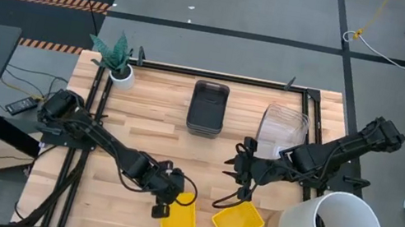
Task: Stack baskets by color
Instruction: Stack the left yellow bin on top of the middle yellow bin, then adjust the left stacked yellow bins
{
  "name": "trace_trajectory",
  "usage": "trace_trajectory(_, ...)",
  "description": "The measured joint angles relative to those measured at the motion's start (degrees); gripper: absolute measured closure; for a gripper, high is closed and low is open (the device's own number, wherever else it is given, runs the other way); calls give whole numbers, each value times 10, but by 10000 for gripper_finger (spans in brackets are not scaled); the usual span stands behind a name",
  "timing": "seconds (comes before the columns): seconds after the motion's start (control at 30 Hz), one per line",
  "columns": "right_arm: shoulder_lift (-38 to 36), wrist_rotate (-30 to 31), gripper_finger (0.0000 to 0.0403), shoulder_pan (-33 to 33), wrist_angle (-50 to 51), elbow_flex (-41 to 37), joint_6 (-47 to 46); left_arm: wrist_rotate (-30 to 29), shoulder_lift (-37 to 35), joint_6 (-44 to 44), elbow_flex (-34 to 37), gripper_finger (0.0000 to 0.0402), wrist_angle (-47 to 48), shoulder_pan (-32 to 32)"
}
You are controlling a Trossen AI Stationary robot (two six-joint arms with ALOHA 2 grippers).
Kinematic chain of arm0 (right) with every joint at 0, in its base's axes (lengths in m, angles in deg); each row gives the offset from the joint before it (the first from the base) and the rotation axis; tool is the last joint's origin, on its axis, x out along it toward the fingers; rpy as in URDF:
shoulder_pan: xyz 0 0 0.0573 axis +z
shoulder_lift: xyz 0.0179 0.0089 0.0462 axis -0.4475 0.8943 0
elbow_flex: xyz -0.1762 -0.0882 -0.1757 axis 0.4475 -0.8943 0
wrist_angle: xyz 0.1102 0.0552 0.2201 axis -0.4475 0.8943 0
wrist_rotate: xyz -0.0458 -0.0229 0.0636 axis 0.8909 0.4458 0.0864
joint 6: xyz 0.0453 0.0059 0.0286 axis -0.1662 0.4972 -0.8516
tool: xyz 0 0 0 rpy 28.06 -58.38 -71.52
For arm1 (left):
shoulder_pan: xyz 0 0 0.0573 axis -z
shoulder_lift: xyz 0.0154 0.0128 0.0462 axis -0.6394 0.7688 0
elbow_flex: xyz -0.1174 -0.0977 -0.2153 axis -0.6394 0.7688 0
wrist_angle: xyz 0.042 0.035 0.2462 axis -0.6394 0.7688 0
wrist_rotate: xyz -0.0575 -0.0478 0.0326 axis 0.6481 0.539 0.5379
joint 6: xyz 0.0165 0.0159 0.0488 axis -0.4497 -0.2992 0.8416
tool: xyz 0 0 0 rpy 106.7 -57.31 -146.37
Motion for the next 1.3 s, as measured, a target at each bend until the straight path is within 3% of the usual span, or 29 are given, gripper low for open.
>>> trace_trajectory(0.2, 0, -2, 266, 0, 1, 0, 4, 0, 0, 9, 0, 248, 6, -5)
trace_trajectory(0.33, 17, -46, 266, -4, -1, 0, 18, 0, 0, 26, 0, 227, 9, -10)
trace_trajectory(0.6, 71, -77, 266, -4, -2, 0, 0, 2, 30, 44, 0, 234, -10, -19)
trace_trajectory(1.3, 65, -76, 266, 11, -9, 0, -47, -43, 75, 112, 0, 237, 1, -38)
